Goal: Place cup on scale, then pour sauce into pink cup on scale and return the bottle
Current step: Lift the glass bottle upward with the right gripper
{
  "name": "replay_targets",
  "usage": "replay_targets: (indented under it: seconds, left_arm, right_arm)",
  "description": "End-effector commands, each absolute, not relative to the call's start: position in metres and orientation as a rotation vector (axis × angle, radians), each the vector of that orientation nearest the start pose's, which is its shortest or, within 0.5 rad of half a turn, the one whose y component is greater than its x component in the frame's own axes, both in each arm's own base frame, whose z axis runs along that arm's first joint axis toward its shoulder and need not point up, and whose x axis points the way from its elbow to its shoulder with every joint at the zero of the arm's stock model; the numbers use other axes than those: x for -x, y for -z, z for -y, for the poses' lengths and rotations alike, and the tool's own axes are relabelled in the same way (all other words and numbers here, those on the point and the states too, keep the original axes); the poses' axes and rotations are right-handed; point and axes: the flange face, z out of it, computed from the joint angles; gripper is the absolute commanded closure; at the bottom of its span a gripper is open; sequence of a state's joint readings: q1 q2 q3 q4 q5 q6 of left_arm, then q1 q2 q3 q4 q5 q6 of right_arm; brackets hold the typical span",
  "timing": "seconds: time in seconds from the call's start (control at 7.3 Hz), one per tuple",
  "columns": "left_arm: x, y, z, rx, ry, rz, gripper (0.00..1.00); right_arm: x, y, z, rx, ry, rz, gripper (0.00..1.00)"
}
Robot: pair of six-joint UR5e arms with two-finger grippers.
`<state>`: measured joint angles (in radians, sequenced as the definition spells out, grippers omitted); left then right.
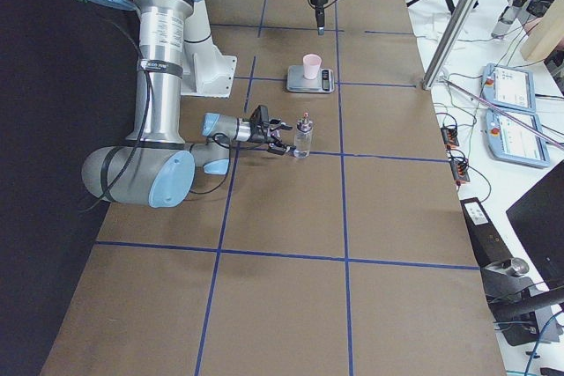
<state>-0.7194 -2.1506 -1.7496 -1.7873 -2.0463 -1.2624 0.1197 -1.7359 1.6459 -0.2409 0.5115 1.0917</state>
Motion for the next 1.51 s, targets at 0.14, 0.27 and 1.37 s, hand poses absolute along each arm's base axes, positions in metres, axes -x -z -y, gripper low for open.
replay_targets:
  seconds: [0.14,0.27,1.37]
  left_arm:
    - [-0.428,-0.216,0.492,-0.090,0.142,-1.044,0.34]
    - [-0.428,-0.215,0.492,-0.091,0.142,-1.046,0.34]
    - [-0.427,-0.219,0.491,-0.087,0.142,-1.042,0.34]
  right_arm:
    - [0.389,-0.535,0.270,-1.180,-0.398,0.766,0.00]
    - [0.391,-0.532,0.272,-1.185,-0.402,0.760,0.00]
    - [0.394,-0.525,0.291,-1.197,-0.419,0.715,0.00]
